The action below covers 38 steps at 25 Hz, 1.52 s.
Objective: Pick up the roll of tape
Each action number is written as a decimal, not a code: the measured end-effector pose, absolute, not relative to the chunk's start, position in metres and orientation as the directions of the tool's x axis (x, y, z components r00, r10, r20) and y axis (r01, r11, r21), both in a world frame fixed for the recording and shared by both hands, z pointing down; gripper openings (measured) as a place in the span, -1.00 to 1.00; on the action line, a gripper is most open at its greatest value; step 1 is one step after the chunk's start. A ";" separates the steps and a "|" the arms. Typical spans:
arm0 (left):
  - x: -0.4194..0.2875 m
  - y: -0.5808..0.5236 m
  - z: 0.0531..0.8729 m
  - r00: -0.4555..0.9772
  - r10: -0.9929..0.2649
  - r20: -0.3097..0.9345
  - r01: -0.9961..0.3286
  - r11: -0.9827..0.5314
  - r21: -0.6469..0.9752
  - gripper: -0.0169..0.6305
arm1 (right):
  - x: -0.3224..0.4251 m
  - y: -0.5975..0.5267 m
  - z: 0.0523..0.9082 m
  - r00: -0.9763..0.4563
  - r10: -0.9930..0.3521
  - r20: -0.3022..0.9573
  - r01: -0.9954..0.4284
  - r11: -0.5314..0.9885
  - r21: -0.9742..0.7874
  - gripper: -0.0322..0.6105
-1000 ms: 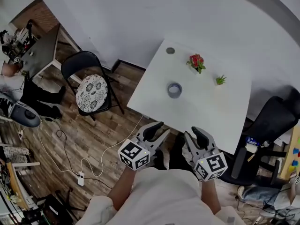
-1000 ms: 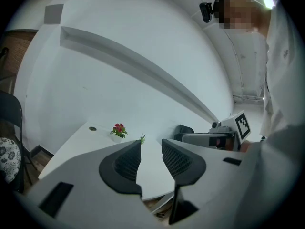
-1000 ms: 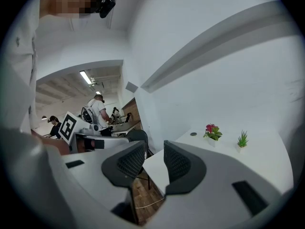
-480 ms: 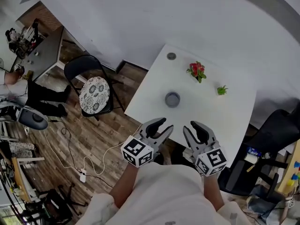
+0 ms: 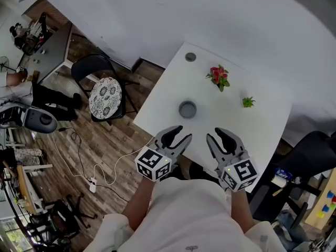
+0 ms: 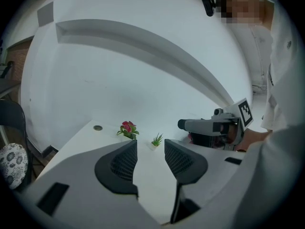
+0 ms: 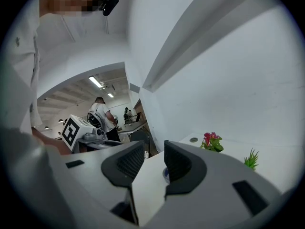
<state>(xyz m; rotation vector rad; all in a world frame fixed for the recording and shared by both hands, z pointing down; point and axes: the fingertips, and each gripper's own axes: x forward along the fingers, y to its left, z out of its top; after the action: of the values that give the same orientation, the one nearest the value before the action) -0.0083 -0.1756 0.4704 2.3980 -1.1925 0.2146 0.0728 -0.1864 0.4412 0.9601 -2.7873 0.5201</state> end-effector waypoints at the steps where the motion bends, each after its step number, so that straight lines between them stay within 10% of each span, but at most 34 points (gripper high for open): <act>1: -0.006 -0.177 0.475 0.608 -0.717 0.341 -0.792 -0.518 0.324 -0.42 | 0.077 -0.190 0.445 -0.785 -0.567 0.250 -0.619 0.734 -0.279 -0.47; 23: -0.012 -0.231 0.614 0.584 -0.464 0.666 -0.736 -0.649 0.194 -0.39 | 0.100 -0.216 0.476 -0.692 -0.613 0.380 -0.720 0.619 -0.314 -0.47; 38: -0.001 -0.255 0.682 0.500 -0.262 0.825 -0.345 -0.934 -0.088 -0.39 | 0.110 -0.224 0.483 -0.545 -0.713 0.441 -0.838 0.453 -0.304 -0.47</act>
<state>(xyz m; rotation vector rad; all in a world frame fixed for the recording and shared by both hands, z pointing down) -0.0014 -0.2547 0.6822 2.6432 -0.5369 1.4306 0.1101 -0.2238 0.4834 1.3394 -2.4554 0.7255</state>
